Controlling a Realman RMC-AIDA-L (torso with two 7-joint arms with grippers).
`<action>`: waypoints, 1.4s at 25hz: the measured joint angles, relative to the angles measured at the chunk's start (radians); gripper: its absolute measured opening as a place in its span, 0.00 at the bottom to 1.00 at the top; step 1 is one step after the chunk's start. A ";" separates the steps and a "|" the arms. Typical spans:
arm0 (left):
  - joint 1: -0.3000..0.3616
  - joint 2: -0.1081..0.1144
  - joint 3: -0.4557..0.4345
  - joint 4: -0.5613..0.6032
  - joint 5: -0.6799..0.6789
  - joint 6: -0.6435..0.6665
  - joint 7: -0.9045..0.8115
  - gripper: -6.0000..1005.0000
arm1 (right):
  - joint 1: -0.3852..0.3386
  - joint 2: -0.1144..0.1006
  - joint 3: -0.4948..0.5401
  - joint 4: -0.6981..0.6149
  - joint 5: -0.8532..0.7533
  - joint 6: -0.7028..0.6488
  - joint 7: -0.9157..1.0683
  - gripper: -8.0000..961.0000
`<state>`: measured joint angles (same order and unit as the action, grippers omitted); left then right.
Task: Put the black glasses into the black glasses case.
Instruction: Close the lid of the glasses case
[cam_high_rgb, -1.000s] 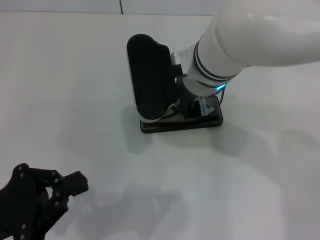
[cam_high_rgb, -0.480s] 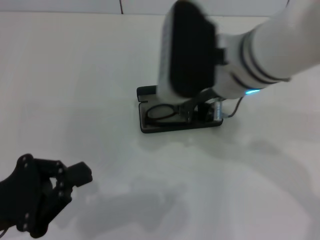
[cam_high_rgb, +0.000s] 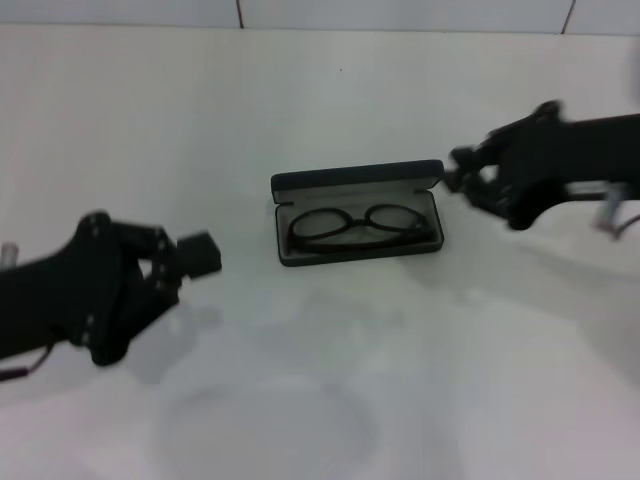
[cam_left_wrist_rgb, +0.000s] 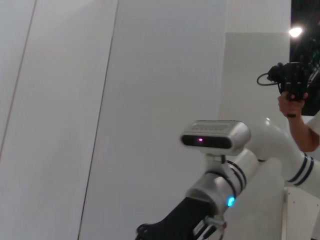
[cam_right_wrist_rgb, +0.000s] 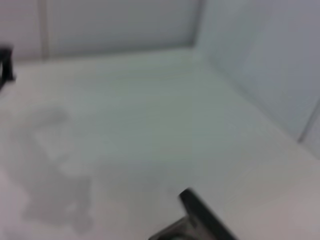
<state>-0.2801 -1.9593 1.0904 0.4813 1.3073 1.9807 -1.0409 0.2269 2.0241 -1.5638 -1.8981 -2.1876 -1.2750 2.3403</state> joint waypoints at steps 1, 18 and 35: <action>-0.008 0.006 -0.007 0.002 0.004 -0.003 -0.012 0.05 | -0.027 -0.001 0.037 0.016 0.069 0.001 -0.045 0.23; -0.426 -0.003 -0.011 0.045 0.215 -0.441 -0.333 0.22 | -0.222 -0.012 0.671 0.477 0.571 -0.395 -0.463 0.28; -0.497 -0.114 -0.008 0.031 0.472 -0.787 -0.368 0.24 | -0.173 -0.016 0.696 0.660 0.556 -0.442 -0.539 0.37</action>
<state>-0.7773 -2.0734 1.0821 0.5128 1.7796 1.1933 -1.4087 0.0541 2.0078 -0.8677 -1.2384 -1.6320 -1.7167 1.8017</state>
